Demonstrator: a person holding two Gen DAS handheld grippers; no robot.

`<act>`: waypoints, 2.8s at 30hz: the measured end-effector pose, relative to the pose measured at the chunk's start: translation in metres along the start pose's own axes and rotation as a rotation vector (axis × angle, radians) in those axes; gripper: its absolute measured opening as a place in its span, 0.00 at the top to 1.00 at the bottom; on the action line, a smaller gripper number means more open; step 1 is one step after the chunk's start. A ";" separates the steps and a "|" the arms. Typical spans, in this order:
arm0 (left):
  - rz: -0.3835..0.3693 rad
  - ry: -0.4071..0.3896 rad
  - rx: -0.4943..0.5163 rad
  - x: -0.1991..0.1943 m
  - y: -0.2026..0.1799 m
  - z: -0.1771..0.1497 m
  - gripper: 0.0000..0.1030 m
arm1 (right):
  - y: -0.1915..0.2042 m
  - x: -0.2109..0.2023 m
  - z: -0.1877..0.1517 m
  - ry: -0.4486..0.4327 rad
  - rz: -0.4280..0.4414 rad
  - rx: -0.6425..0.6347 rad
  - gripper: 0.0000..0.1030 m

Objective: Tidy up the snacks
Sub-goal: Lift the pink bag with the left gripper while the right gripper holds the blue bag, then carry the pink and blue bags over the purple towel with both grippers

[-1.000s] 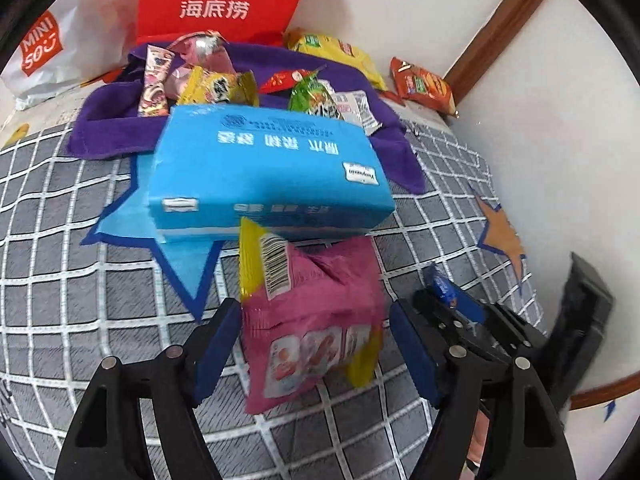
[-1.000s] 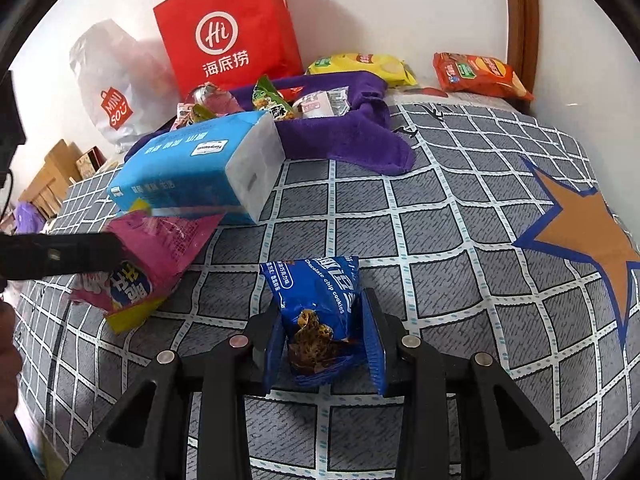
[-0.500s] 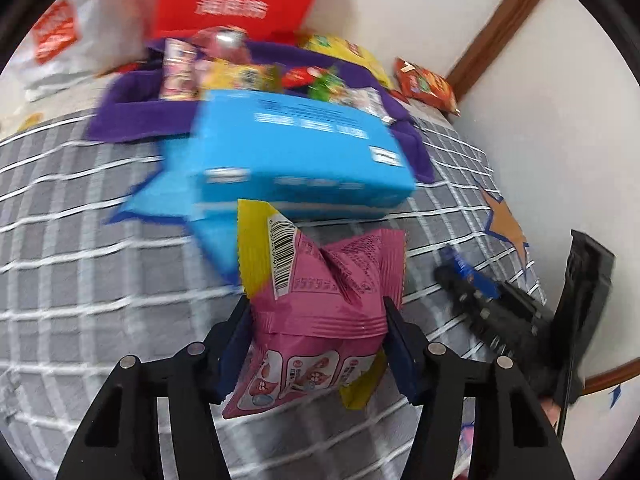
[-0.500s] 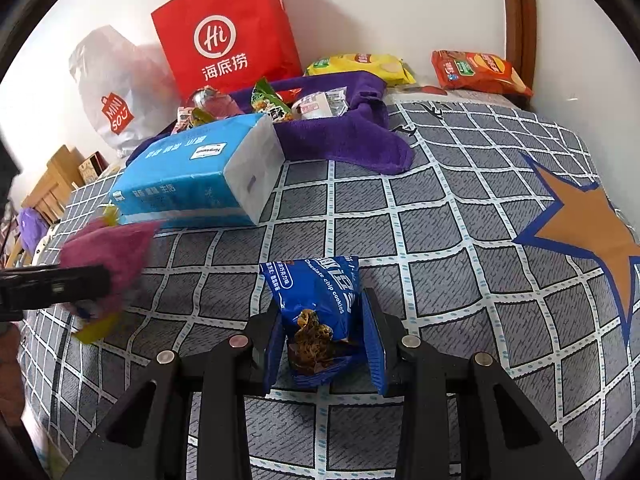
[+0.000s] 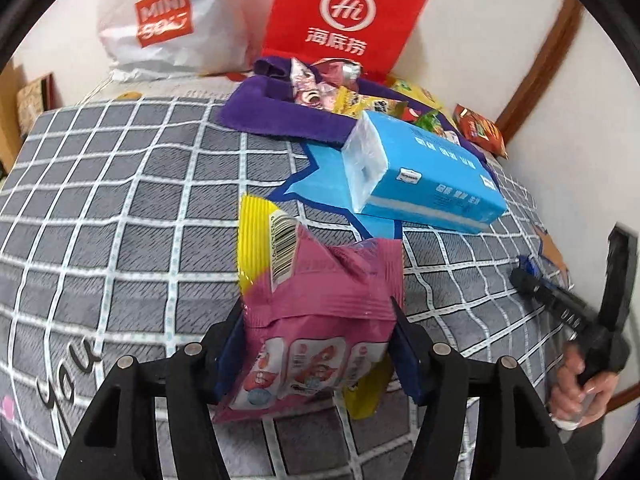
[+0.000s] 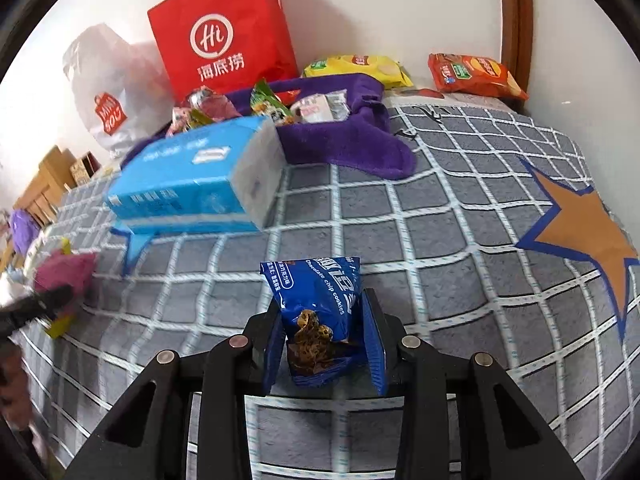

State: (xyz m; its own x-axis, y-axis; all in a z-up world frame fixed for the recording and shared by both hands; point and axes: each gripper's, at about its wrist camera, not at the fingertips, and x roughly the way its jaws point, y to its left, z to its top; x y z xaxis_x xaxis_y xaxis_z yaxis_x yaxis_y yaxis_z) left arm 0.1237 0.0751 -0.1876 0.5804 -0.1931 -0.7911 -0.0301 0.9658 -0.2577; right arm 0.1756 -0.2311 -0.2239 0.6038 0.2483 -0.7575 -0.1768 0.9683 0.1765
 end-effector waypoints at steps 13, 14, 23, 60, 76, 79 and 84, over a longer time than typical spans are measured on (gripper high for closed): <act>0.003 -0.064 0.016 0.004 -0.004 -0.004 0.40 | 0.010 0.009 0.000 -0.004 0.017 0.058 0.65; -0.006 -0.066 0.003 0.004 -0.002 -0.004 0.40 | 0.010 0.008 0.000 -0.004 0.016 0.061 0.65; -0.009 -0.061 -0.015 0.003 -0.001 -0.003 0.41 | 0.025 0.009 0.002 0.019 -0.085 -0.009 0.65; 0.037 -0.070 0.017 -0.027 -0.017 0.005 0.48 | 0.032 -0.034 0.001 -0.035 -0.082 -0.038 0.67; -0.047 -0.090 0.054 -0.063 -0.050 0.043 0.48 | 0.050 -0.073 0.026 -0.071 -0.135 -0.088 0.67; -0.058 -0.098 0.053 -0.065 -0.054 0.054 0.48 | 0.053 -0.074 0.038 -0.081 -0.112 -0.094 0.67; -0.069 -0.089 0.047 -0.067 -0.055 0.069 0.48 | 0.058 -0.078 0.055 -0.094 -0.075 -0.126 0.67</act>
State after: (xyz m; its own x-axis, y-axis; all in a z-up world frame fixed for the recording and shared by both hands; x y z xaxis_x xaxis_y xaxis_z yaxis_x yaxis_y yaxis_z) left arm 0.1425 0.0467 -0.0818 0.6496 -0.2450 -0.7197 0.0490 0.9582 -0.2820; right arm 0.1605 -0.1927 -0.1197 0.6876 0.1830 -0.7026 -0.2211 0.9745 0.0375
